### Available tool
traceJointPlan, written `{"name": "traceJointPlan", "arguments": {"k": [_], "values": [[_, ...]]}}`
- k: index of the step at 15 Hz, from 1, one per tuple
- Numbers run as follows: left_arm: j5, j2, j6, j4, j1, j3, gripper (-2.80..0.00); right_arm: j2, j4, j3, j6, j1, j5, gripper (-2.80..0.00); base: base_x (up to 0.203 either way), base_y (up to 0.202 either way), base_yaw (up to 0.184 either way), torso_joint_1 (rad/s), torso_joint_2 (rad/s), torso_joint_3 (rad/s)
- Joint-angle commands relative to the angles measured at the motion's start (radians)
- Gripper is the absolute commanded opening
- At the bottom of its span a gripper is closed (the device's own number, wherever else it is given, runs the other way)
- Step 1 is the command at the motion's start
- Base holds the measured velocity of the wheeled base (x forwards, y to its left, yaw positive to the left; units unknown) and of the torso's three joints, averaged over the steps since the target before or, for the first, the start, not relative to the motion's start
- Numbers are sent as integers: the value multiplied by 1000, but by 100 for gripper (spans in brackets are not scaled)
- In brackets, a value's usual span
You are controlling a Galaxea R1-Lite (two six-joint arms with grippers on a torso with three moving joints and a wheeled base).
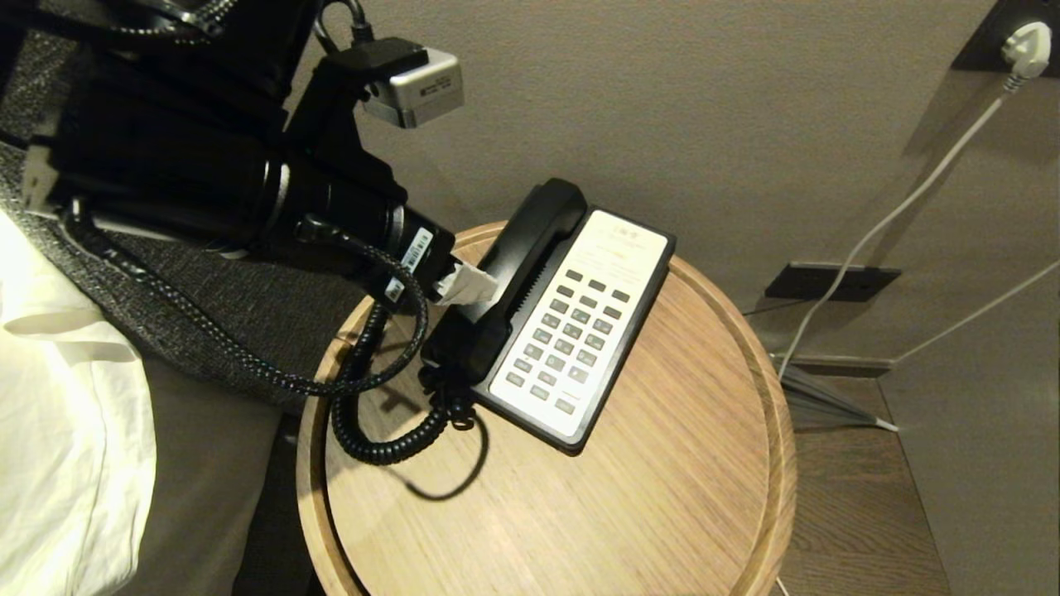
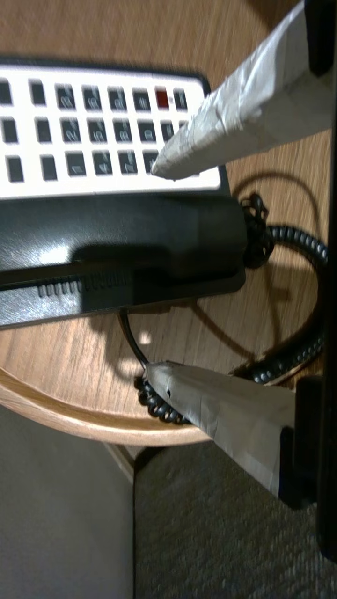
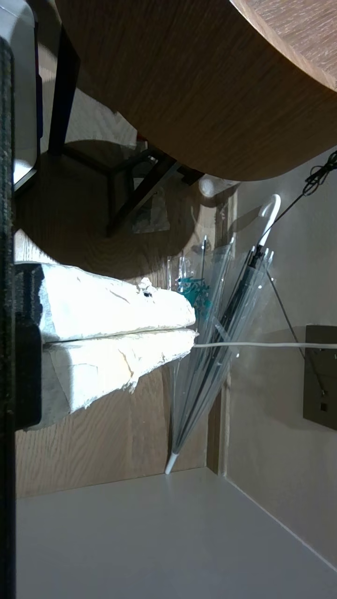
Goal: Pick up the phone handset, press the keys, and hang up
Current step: Pick up the desk phone handset
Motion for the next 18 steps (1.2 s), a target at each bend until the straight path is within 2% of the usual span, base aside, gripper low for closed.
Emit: {"name": "traceJointPlan", "arguments": {"k": [1,6,9,18], "values": [[15,19,17,-1,-19,-8,0,0,-1,21,-1,0,0,-280,0,0,0,0,0,0],[65,60,21,5,-61,-47,0,0,-1,21,-1,0,0,-280,0,0,0,0,0,0],[99,85,13,6,-62,-70,0,0,-1,21,-1,0,0,-280,0,0,0,0,0,0],[101,128,-47,2,-62,-70,0,0,-1,21,-1,0,0,-280,0,0,0,0,0,0]]}}
